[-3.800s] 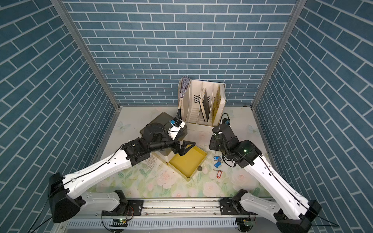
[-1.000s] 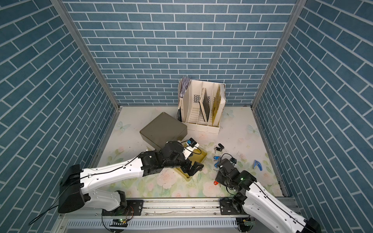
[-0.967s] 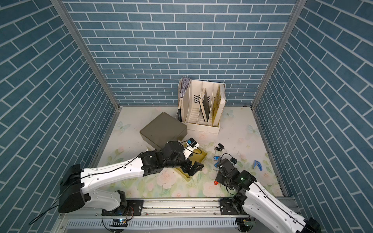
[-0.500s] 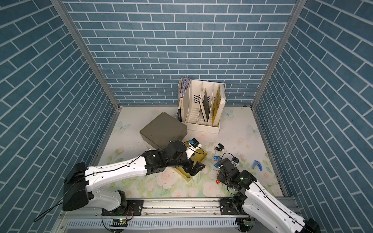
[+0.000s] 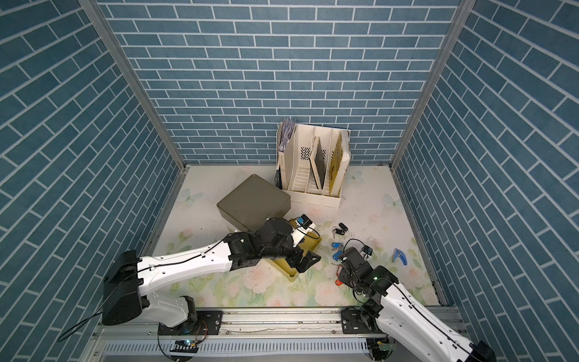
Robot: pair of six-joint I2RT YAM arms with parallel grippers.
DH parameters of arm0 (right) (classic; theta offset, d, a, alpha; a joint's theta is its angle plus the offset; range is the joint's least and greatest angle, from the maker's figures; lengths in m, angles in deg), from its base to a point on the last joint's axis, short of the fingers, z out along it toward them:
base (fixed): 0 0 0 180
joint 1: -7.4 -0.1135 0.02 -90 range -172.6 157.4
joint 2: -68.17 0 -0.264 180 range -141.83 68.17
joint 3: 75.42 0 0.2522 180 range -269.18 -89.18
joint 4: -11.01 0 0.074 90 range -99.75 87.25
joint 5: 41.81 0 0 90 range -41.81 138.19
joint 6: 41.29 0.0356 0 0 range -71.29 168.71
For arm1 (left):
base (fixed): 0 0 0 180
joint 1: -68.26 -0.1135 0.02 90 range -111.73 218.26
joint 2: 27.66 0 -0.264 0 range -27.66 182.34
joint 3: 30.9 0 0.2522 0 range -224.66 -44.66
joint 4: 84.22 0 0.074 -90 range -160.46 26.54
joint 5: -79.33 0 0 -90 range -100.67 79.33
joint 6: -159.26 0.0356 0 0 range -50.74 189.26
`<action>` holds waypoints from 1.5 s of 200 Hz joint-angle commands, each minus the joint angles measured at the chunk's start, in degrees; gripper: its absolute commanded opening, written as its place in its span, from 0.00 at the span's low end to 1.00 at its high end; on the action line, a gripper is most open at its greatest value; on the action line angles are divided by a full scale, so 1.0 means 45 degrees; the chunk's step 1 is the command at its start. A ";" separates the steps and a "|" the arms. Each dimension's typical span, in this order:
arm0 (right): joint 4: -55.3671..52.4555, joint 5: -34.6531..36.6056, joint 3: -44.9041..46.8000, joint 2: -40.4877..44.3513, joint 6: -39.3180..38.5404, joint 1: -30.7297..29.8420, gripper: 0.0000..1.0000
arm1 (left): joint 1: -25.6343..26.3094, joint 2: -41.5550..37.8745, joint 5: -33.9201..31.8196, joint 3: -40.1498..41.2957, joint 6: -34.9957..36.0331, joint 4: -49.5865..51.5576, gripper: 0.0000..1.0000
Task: Take the keys out of the drawer
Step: Place the key at the center of the board, then close the drawer in the storage box.
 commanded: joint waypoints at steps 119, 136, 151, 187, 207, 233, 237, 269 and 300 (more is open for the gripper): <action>0.1001 -0.0496 -0.1916 -0.0622 -0.1682 0.0063 0.44 | 0.0103 -0.0889 -0.1160 -0.0938 0.0578 0.0851 1.00; 0.1434 -0.1096 -0.2289 -0.1142 -0.2139 0.0072 0.44 | 0.0070 -0.1225 -0.1765 -0.1199 0.0682 0.1280 1.00; 0.1994 -0.1839 -0.2520 -0.1479 -0.2656 0.0062 0.44 | 0.0029 -0.1524 -0.2439 -0.1578 0.0696 0.1948 1.00; 0.2912 -0.2881 -0.2256 -0.1548 -0.2747 0.0036 0.44 | -0.1161 -0.2447 -0.2897 -0.2008 0.0247 0.3306 1.00; 0.3334 -0.3671 -0.2029 -0.1836 -0.2786 0.0035 0.44 | -0.2495 -0.2870 -0.1922 -0.1721 -0.0078 0.3549 1.00; 0.3854 -0.4327 -0.1813 -0.2058 -0.2786 0.0010 0.44 | -0.3751 -0.3013 -0.0640 -0.1575 -0.0194 0.3716 1.00; 0.3951 -0.4395 -0.1777 -0.2054 -0.2777 0.0015 0.44 | -0.3897 -0.2961 -0.0517 -0.1661 -0.0185 0.3824 1.00; 0.4732 -0.4985 -0.1430 -0.2153 -0.2669 0.0005 0.44 | -0.4953 -0.2510 0.0694 -0.2001 -0.0482 0.4280 1.00; 0.5409 -0.5517 -0.1046 -0.2405 -0.2415 0.0005 0.44 | -0.5799 -0.2349 0.1368 -0.1781 -0.0638 0.4408 1.00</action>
